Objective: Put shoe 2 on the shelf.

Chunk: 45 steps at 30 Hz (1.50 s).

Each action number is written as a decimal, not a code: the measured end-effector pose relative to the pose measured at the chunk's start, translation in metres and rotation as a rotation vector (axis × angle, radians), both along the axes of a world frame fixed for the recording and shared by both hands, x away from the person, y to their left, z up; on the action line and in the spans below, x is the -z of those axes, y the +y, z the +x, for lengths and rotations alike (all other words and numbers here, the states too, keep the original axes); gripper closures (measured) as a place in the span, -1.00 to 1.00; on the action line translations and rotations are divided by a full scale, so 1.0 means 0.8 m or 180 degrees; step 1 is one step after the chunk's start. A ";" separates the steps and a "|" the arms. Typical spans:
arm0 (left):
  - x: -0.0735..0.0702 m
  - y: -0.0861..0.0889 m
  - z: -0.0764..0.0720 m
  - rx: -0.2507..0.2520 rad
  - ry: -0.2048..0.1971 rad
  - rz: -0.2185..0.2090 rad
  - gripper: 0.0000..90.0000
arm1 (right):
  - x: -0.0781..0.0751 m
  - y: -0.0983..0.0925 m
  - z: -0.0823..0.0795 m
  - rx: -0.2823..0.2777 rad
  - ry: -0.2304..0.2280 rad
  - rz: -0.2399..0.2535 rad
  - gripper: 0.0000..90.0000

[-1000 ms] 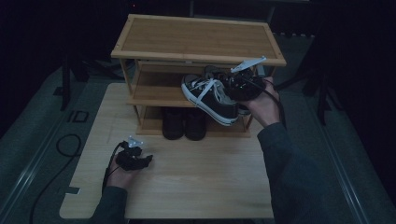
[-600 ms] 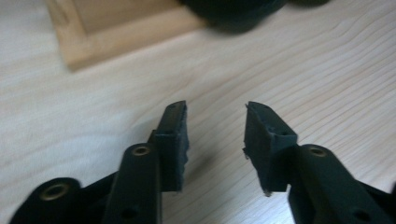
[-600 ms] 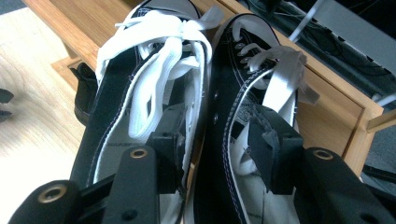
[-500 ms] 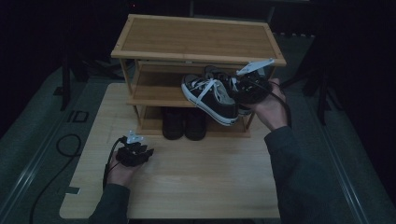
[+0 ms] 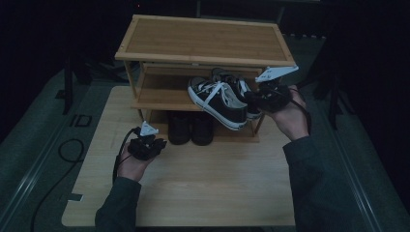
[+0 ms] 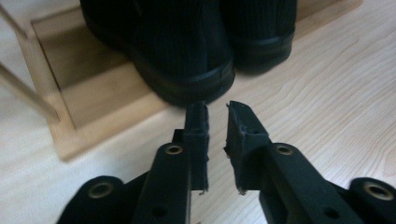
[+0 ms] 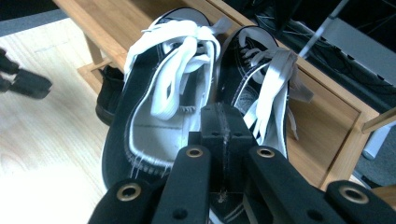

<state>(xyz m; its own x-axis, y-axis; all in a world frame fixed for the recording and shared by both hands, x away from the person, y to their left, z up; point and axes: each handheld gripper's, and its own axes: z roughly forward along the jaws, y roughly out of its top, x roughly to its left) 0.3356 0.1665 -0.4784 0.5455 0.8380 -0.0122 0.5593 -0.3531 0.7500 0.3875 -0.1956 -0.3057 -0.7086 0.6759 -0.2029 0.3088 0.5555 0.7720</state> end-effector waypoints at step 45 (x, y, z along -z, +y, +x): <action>-0.108 -0.108 0.082 0.0285 -0.0461 0.0239 1.00 | 0.111 -0.055 -0.041 -0.0031 0.0459 -0.0018 0.97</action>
